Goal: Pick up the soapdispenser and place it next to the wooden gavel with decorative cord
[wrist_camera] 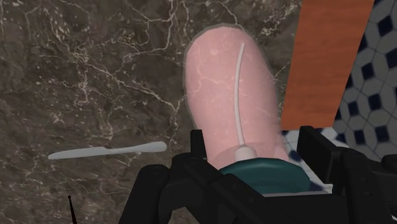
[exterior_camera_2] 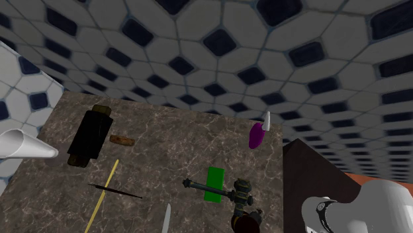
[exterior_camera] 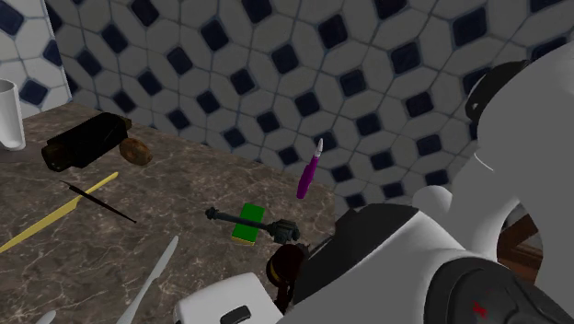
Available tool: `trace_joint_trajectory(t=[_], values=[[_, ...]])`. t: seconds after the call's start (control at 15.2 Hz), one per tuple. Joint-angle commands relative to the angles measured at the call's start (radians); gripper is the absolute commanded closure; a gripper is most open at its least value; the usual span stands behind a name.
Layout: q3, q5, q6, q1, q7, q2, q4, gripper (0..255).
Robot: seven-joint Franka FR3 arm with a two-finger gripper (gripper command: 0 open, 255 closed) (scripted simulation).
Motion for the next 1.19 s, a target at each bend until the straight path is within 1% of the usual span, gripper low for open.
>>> trace_joint_trajectory(t=[0.0,0.53,1.06,1.12], values=[[-0.002,-0.019,0.025,0.003,0.016,0.016,-0.015,255],[-0.019,-0.103,0.114,0.019,0.086,0.082,-0.069,255],[-0.019,-0.103,0.114,0.019,0.086,0.082,-0.069,255],[-0.019,-0.103,0.114,0.019,0.086,0.082,-0.069,0]])
